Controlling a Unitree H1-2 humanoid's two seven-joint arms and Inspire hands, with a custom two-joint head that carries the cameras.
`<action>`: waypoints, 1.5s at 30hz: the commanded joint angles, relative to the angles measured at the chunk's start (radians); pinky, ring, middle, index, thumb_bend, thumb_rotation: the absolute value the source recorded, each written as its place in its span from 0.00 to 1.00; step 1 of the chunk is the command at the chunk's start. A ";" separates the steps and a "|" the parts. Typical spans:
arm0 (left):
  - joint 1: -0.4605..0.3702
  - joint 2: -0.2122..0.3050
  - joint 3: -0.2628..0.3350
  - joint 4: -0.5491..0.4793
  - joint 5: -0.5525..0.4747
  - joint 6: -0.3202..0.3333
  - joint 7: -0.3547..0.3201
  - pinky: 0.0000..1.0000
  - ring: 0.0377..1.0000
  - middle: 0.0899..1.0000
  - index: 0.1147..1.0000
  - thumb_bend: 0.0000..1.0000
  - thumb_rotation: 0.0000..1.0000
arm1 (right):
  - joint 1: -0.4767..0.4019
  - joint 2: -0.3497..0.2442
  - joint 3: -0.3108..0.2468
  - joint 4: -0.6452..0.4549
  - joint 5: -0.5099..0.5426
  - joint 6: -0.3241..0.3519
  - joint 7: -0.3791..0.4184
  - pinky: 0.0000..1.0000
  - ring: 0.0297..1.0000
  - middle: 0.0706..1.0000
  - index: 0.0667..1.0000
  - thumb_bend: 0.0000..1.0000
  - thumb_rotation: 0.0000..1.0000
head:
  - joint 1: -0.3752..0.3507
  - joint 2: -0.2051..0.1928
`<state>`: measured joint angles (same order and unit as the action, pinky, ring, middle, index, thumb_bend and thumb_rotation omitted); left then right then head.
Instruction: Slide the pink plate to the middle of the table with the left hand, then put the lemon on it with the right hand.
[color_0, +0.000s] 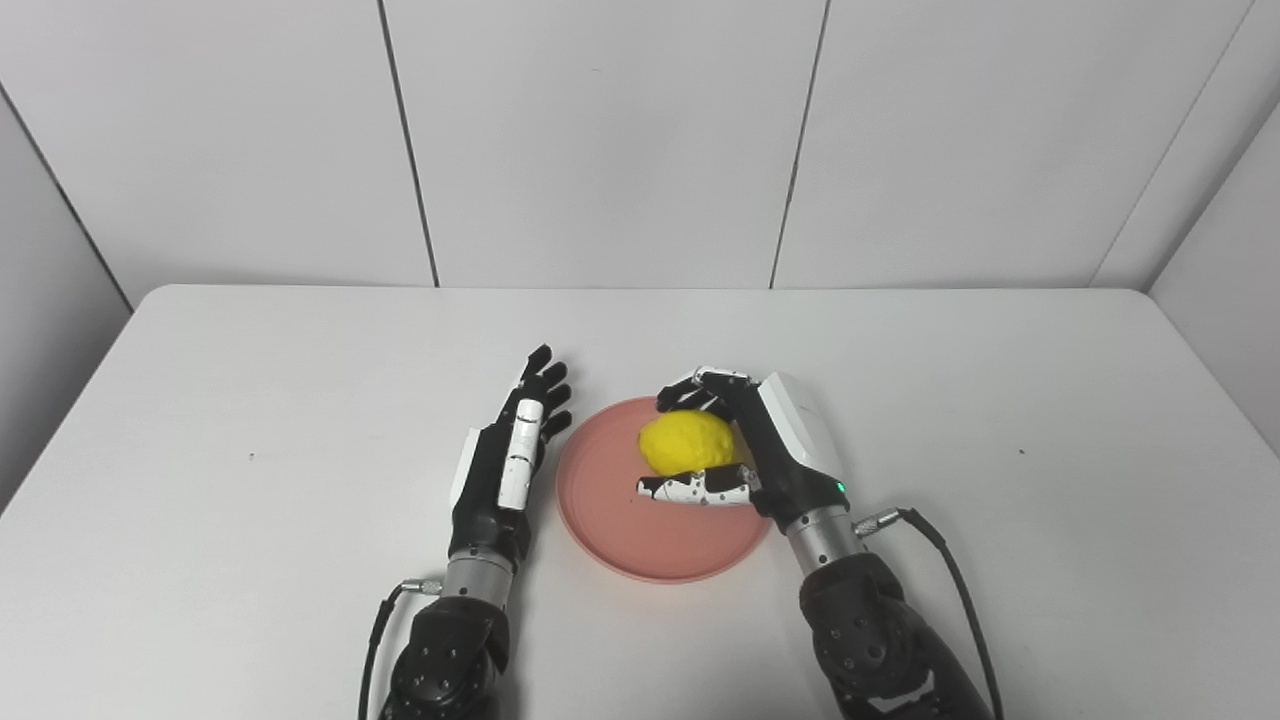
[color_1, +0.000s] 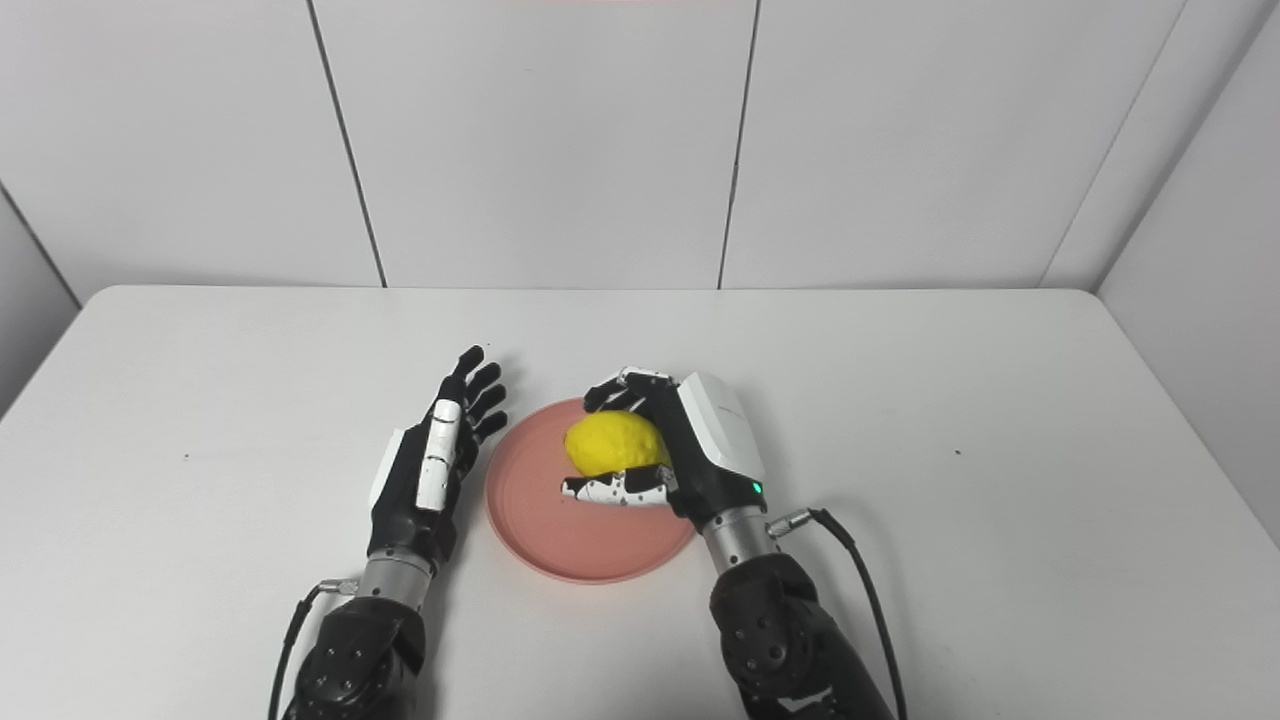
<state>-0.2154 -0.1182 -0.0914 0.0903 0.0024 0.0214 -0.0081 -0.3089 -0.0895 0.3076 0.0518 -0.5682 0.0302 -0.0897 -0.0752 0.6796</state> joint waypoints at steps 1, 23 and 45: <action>-0.036 -0.005 -0.005 -0.024 0.017 -0.016 0.006 0.89 0.92 0.92 0.91 0.61 1.00 | -0.044 -0.007 0.006 -0.011 -0.016 -0.066 -0.013 0.44 0.41 0.45 0.49 0.52 0.00 | 0.001 0.000; -0.043 -0.007 0.005 -0.021 0.033 -0.013 0.014 0.90 0.92 0.92 0.90 0.61 1.00 | -0.052 -0.012 0.037 0.044 -0.062 -0.092 -0.035 0.35 0.38 0.49 0.48 0.51 0.00 | -0.002 0.008; -0.045 -0.009 0.008 -0.024 0.022 -0.010 0.017 0.90 0.92 0.92 0.90 0.61 1.00 | -0.018 -0.013 0.025 0.010 -0.052 -0.132 -0.034 0.78 0.83 0.79 0.79 0.68 0.35 | 0.001 0.012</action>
<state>-0.2201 -0.1182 -0.0842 0.0904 0.0231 0.0327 0.0046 -0.3063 -0.1010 0.3400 0.0931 -0.6282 -0.0572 -0.1198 -0.0767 0.6903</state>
